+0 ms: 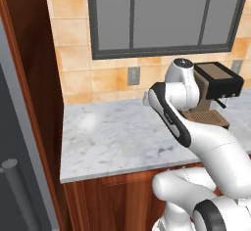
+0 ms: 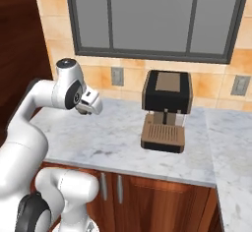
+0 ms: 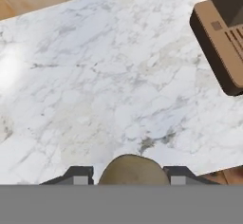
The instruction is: Place the garlic in the correct fridge rack based on whether it is a fruit or vegetable. Finally, close the fridge door.
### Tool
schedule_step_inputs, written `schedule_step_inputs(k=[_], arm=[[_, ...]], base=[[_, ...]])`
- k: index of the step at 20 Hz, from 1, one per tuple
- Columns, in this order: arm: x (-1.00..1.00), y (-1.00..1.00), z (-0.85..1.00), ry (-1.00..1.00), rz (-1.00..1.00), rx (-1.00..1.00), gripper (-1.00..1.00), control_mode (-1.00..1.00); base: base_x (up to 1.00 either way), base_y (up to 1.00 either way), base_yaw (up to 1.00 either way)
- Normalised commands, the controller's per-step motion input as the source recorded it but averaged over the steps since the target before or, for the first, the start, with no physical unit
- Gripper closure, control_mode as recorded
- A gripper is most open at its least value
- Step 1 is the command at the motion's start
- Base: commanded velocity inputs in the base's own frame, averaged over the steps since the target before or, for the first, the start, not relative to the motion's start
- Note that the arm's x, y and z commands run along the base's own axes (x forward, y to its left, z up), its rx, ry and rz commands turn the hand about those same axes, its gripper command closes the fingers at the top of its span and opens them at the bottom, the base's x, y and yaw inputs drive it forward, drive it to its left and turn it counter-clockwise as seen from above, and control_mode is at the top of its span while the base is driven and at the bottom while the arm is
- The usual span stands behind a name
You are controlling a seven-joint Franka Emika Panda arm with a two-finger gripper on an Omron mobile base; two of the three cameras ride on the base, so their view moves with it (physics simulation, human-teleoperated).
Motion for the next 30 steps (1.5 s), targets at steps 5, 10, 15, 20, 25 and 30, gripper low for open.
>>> schedule_step_inputs(k=[5, 10, 15, 20, 25, 30], arm=[[0.0, 0.0, 0.0, 0.0, 0.0, 0.0, 1.0, 1.0], [0.0, 0.0, 0.0, 0.0, 0.0, 0.0, 1.0, 1.0], [0.0, 0.0, 0.0, 0.0, 0.0, 0.0, 1.0, 1.0], [0.0, 0.0, 0.0, 0.0, 0.0, 0.0, 1.0, 1.0], [0.0, 0.0, 0.0, 0.0, 0.0, 0.0, 1.0, 1.0], [0.0, 0.0, 0.0, 0.0, 0.0, 0.0, 1.0, 1.0]], base=[[-0.84, 0.0, 0.0], [-0.86, 0.0, 0.0], [-0.86, 0.01, 0.03], [-0.93, 0.13, 0.16], [-0.84, 0.45, 0.41], [-0.48, 0.79, 0.41]])
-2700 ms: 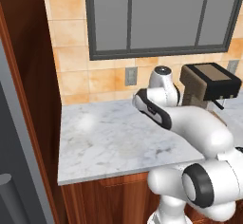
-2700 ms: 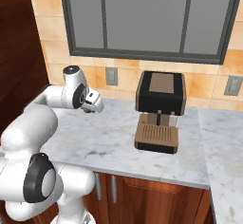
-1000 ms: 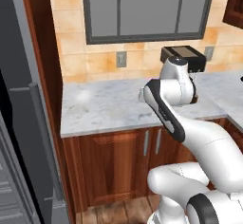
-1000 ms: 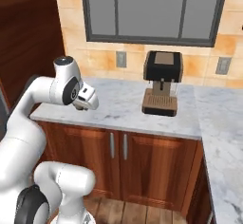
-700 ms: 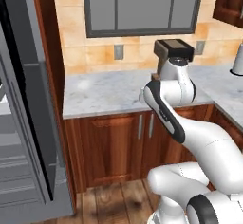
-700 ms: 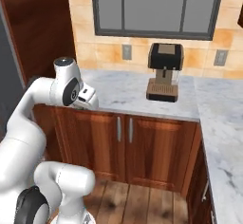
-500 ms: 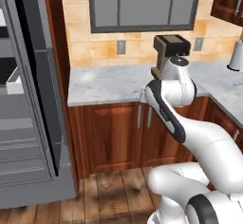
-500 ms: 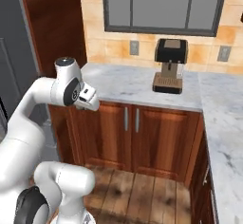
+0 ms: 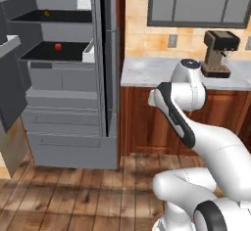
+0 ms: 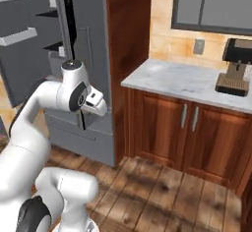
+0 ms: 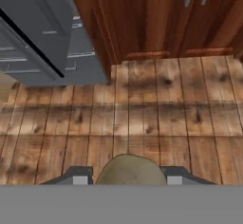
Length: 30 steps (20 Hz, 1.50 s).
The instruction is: Place the garlic in the correct fridge rack based on whether it is a fruit or vegetable. Finally, close the fridge door.
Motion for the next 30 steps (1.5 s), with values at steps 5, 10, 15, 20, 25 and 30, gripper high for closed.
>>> schedule_step_inputs(k=[5, 10, 15, 20, 25, 30], arm=[[0.0, 0.0, 0.0, 0.0, 0.0, 0.0, 1.0, 1.0], [0.0, 0.0, 0.0, 0.0, 0.0, 0.0, 1.0, 1.0], [0.0, 0.0, 0.0, 0.0, 0.0, 0.0, 1.0, 1.0], [0.0, 0.0, 0.0, 0.0, 0.0, 0.0, 1.0, 1.0], [0.0, 0.0, 0.0, 0.0, 0.0, 0.0, 1.0, 1.0], [0.0, 0.0, 0.0, 0.0, 0.0, 0.0, 1.0, 1.0]], base=[[-0.13, 0.95, 0.38], [0.51, 1.0, 0.18], [0.98, 0.74, -0.12], [0.94, 0.29, -0.39], [0.9, 0.25, -0.42], [0.57, 0.51, -0.28]])
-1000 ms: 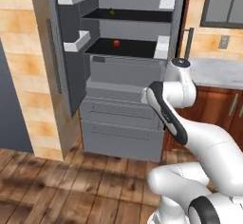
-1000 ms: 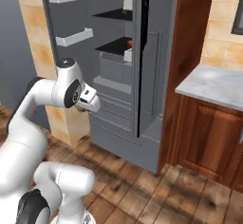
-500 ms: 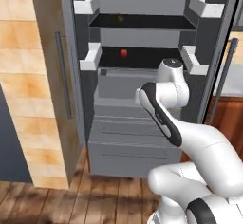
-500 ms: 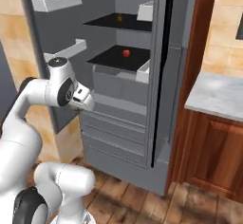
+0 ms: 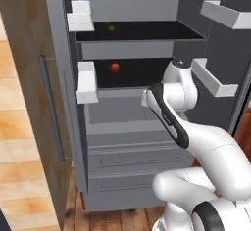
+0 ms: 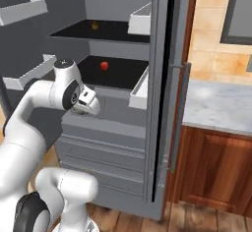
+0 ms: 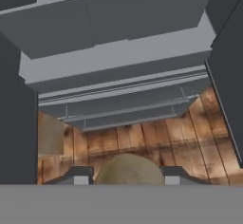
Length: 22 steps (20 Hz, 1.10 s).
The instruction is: Place the garlic in the correct fridge rack based on whether it is a fruit or vegetable. Finally, close the fridge door.
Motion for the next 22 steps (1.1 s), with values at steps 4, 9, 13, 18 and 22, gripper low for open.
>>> schedule_step_inputs(k=[4, 9, 13, 18, 22], arm=[[0.0, 0.0, 0.0, 0.0, 0.0, 0.0, 1.0, 1.0], [0.0, 0.0, 0.0, 0.0, 0.0, 0.0, 1.0, 1.0], [0.0, 0.0, 0.0, 0.0, 0.0, 0.0, 1.0, 1.0], [0.0, 0.0, 0.0, 0.0, 0.0, 0.0, 1.0, 1.0], [0.0, 0.0, 0.0, 0.0, 0.0, 0.0, 1.0, 1.0]], base=[[0.47, 0.49, -0.14], [0.62, 0.23, -0.12], [0.76, 0.26, -0.12], [0.65, 0.2, -0.11], [0.52, 0.09, -0.08]])
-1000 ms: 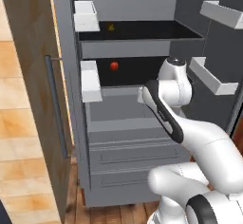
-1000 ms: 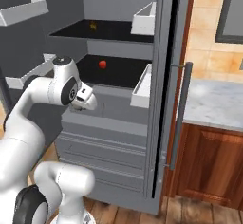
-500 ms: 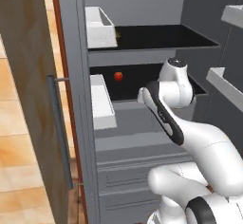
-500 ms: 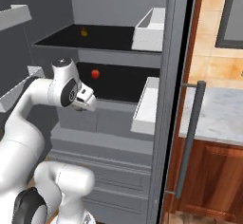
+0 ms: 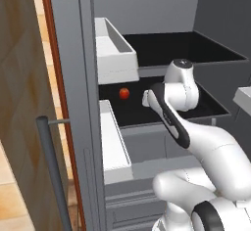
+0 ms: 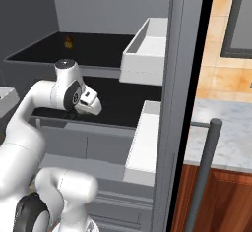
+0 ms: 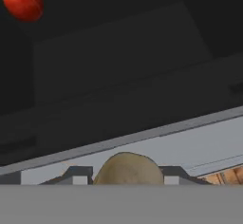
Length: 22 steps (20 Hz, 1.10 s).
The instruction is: Place the garlic in the correct fridge rack based on whether it is a fruit or vegetable. Finally, close the fridge door.
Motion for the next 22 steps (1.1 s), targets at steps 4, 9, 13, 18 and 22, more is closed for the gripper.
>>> schedule_step_inputs(k=[4, 9, 13, 18, 22], arm=[[0.04, 0.0, 0.31, -0.27, -0.04, -0.11, 1.0, -1.0], [-0.27, 0.0, 0.5, -0.4, -0.01, -0.15, 1.0, -1.0], [-0.25, 0.0, 0.68, -0.38, -0.01, -0.13, 1.0, -1.0], [-0.08, 0.0, 0.87, -0.27, 0.0, -0.04, 1.0, -1.0], [-0.03, -0.08, 0.99, -0.16, 0.09, 0.0, 1.0, -1.0]], base=[[0.0, 0.0, 0.0], [0.0, 0.0, 0.0], [0.0, 0.0, 0.0], [0.0, 0.0, 0.0], [0.0, 0.0, 0.0]])
